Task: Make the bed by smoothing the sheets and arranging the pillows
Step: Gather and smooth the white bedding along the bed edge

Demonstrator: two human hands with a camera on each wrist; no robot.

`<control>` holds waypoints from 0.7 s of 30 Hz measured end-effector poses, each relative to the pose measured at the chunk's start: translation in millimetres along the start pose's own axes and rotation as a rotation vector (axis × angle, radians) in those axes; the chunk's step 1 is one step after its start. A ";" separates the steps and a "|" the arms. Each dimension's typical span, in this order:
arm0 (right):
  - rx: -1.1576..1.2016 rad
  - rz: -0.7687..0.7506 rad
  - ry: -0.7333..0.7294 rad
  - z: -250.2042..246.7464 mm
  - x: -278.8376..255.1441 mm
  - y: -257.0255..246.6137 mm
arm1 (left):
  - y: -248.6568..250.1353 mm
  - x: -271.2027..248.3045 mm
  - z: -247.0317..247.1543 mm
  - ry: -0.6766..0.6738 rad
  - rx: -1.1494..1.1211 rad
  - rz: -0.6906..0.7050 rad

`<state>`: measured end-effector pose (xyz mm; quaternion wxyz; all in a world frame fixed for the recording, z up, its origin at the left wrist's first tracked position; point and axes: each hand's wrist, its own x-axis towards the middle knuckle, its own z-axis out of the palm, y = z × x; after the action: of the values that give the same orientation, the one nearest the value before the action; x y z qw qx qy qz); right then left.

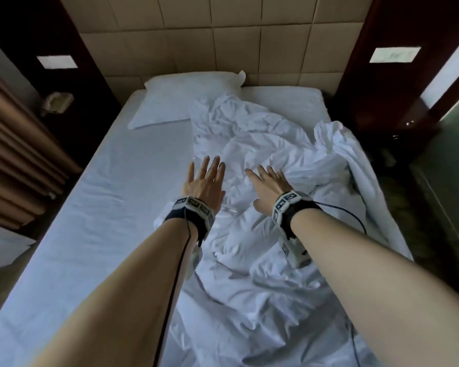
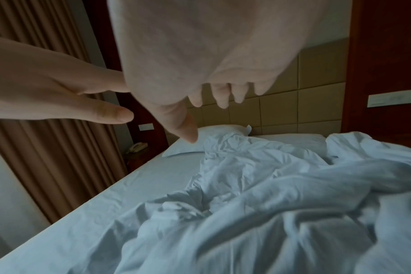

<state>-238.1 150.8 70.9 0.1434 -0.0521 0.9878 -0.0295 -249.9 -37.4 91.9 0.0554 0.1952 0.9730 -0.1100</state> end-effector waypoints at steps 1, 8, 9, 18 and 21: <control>0.010 0.006 -0.007 5.1 -8.4 0.6 | 6.6 -7.1 3.6 -0.006 -0.002 0.016; 0.099 -0.043 0.000 97.4 -119.0 -12.4 | 60.9 -121.4 93.0 -0.137 -0.051 0.119; 0.107 -0.051 0.012 118.5 -136.9 -15.2 | 69.4 -143.7 114.2 -0.166 -0.053 0.132; 0.101 -0.073 0.046 334.1 -277.4 -61.0 | 138.4 -312.2 284.7 -0.202 -0.145 0.190; 0.129 -0.056 0.000 390.9 -306.0 -81.6 | 145.6 -339.3 325.0 -0.197 -0.126 0.238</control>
<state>173.4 86.9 -211.5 0.1454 -0.0704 0.9820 -0.0973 139.7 -107.8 -200.2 0.1752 0.2936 0.9378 -0.0598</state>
